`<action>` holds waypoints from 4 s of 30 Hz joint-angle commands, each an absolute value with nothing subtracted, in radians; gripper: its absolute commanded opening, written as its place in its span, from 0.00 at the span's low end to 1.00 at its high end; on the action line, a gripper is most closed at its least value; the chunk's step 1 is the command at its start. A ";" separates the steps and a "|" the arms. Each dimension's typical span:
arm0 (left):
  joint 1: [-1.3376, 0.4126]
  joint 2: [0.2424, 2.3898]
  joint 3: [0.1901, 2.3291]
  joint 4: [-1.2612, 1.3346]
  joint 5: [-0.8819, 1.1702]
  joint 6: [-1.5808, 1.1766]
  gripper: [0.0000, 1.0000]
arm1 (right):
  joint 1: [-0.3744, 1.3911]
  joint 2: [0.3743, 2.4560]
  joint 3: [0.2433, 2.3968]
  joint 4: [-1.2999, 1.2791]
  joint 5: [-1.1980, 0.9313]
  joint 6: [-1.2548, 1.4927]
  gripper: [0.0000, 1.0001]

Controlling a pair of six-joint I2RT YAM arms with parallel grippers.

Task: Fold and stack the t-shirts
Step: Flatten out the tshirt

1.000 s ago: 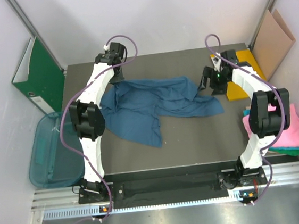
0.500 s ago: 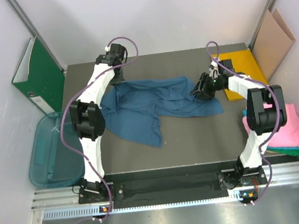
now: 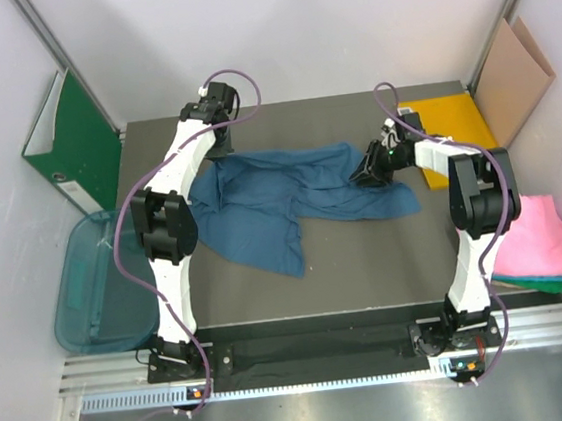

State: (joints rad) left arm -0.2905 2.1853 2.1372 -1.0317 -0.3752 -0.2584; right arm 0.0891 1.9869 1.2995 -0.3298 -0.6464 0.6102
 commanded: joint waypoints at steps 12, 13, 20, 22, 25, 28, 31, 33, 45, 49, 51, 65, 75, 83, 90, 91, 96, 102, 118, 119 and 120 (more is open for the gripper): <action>-0.290 2.160 2.135 -1.029 -0.409 -0.249 0.00 | 0.141 1.993 1.474 -0.412 -0.523 0.537 0.00; -0.290 2.155 2.134 -1.031 -0.413 -0.249 0.00 | 0.144 1.965 1.488 -0.440 -0.505 0.514 0.00; -0.290 2.140 2.120 -1.032 -0.452 -0.264 0.00 | 0.130 1.822 1.601 -0.616 -0.394 0.423 0.00; -0.290 2.138 2.118 -1.037 -0.466 -0.264 0.00 | 0.114 1.806 1.633 -0.667 -0.361 0.396 0.00; -0.288 2.138 2.118 -1.039 -0.494 -0.259 0.00 | 0.095 1.805 1.680 -0.731 -0.310 0.345 0.00; -0.285 2.135 2.123 -1.043 -0.518 -0.259 0.00 | 0.083 1.802 1.709 -0.765 -0.256 0.302 0.00; -0.279 2.129 2.123 -1.043 -0.517 -0.259 0.00 | 0.078 1.801 1.724 -0.793 -0.200 0.266 0.00; -0.279 2.131 2.123 -1.049 -0.518 -0.259 0.00 | 0.075 1.805 1.729 -0.824 -0.167 0.243 0.00; -0.279 2.108 2.066 -1.055 -0.496 -0.268 0.00 | 0.052 1.756 1.741 -0.874 -0.099 0.158 0.02; -0.281 2.109 2.063 -1.068 -0.471 -0.268 0.00 | 0.051 1.796 1.657 -0.968 -0.123 0.156 0.03; -0.281 2.108 2.057 -1.069 -0.462 -0.271 0.00 | 0.049 1.801 1.571 -0.953 -0.156 0.163 0.03; -0.307 2.118 2.026 -1.083 -0.425 -0.278 0.00 | 0.000 1.841 1.269 -0.767 -0.486 0.229 0.07; -0.313 2.134 2.034 -1.086 -0.425 -0.293 0.00 | -0.034 1.781 1.361 -0.856 -0.460 0.174 0.55; -0.319 2.166 2.062 -1.088 -0.420 -0.293 0.00 | -0.051 1.652 1.194 -0.865 -0.420 0.092 0.64; -0.325 2.174 2.066 -1.088 -0.417 -0.298 0.00 | -0.054 1.623 1.114 -0.819 -0.429 0.090 0.61; -0.325 2.174 2.065 -1.088 -0.417 -0.299 0.00 | -0.052 1.623 1.108 -0.789 -0.445 0.094 0.62; -0.331 2.180 2.066 -1.092 -0.422 -0.305 0.00 | -0.049 1.675 1.108 -0.732 -0.497 0.115 0.61; -0.336 2.183 2.065 -1.095 -0.423 -0.307 0.00 | -0.034 1.726 1.143 -0.713 -0.515 0.123 0.61; -0.337 2.194 2.065 -1.100 -0.428 -0.310 0.00 | 0.044 1.821 1.193 -0.658 -0.572 0.178 0.47; -0.337 2.195 2.065 -1.100 -0.426 -0.310 0.00 | 0.049 1.827 1.206 -0.655 -0.577 0.182 0.47; -0.337 2.195 2.065 -1.101 -0.426 -0.310 0.00 | 0.055 1.835 1.213 -0.657 -0.578 0.183 0.47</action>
